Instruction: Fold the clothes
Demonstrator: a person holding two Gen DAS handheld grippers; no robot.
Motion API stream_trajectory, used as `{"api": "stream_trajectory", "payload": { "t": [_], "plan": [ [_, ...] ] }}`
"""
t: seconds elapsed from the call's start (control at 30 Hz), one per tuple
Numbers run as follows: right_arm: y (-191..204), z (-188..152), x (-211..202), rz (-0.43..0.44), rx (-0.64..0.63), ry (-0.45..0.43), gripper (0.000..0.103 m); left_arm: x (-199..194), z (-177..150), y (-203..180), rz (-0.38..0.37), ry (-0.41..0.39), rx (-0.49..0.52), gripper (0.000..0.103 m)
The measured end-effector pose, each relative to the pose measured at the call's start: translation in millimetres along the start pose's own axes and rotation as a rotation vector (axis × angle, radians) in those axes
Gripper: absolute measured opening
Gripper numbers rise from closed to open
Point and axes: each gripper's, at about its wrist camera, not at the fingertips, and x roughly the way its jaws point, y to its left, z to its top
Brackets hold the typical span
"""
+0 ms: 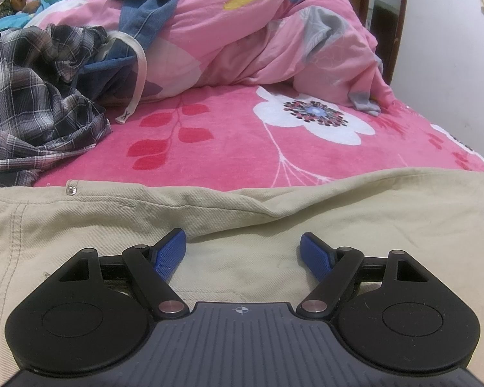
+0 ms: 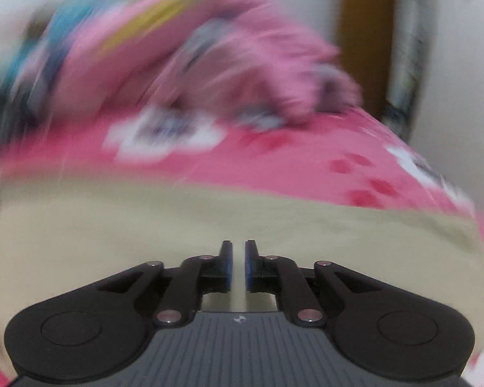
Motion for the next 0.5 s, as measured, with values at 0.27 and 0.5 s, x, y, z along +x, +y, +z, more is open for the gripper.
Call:
{"api": "stream_trajectory", "payload": {
  "t": [0.27, 0.5],
  "plan": [
    [-163, -76, -43, -0.278, 0.602, 0.015, 0.0, 0, 1, 2, -0.013, -0.002, -0.012, 0.08],
    [-116, -48, -89, -0.278, 0.592, -0.053, 0.005, 5, 23, 23, 0.021, 0.039, -0.104, 0.081]
  ]
}}
